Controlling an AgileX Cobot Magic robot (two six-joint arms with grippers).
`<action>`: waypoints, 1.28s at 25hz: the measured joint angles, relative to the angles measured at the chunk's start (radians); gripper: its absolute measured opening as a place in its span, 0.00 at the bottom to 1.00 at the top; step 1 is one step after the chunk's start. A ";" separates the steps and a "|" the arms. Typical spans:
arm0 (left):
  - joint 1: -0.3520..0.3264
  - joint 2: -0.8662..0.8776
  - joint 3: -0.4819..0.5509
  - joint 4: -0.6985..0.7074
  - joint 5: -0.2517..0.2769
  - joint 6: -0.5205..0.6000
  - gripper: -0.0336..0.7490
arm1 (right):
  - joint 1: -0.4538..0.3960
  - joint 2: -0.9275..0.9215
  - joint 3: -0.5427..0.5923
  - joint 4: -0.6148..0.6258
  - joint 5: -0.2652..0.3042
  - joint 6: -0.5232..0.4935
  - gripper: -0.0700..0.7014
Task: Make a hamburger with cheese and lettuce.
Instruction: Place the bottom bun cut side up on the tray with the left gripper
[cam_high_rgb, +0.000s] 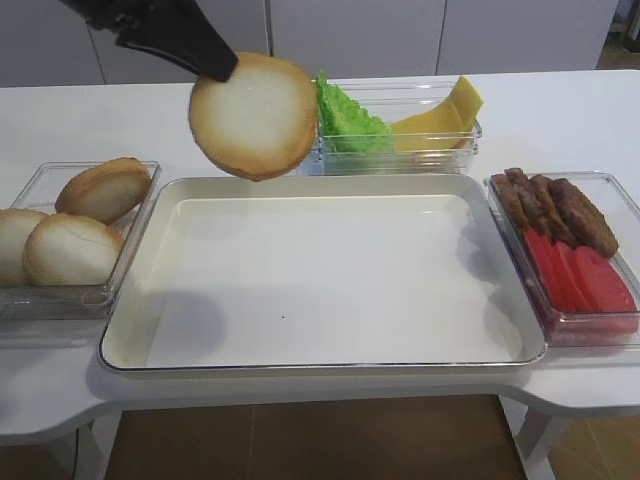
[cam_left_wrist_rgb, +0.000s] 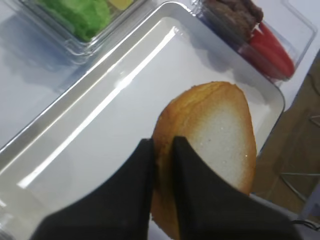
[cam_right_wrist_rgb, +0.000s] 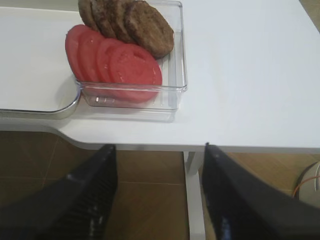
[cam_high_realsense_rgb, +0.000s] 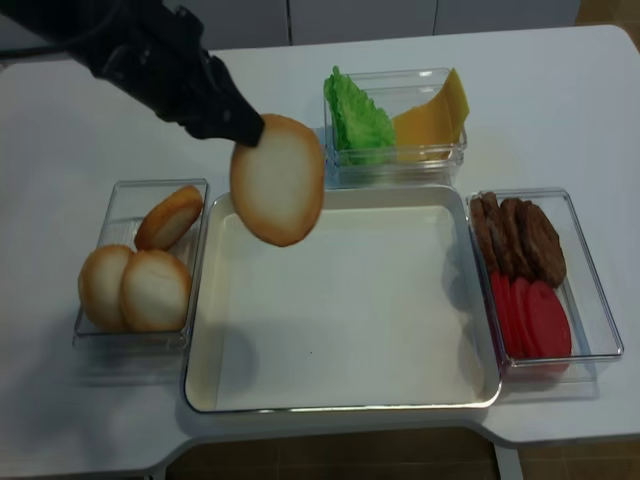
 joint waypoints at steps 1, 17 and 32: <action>-0.008 0.018 0.000 -0.028 0.000 -0.002 0.14 | 0.000 0.000 0.000 0.000 0.000 0.000 0.64; -0.137 0.290 0.000 -0.173 -0.100 -0.003 0.14 | 0.000 0.000 0.000 0.000 0.000 0.001 0.64; -0.137 0.375 0.000 -0.161 -0.140 -0.011 0.14 | 0.000 0.000 0.000 0.000 0.000 0.002 0.64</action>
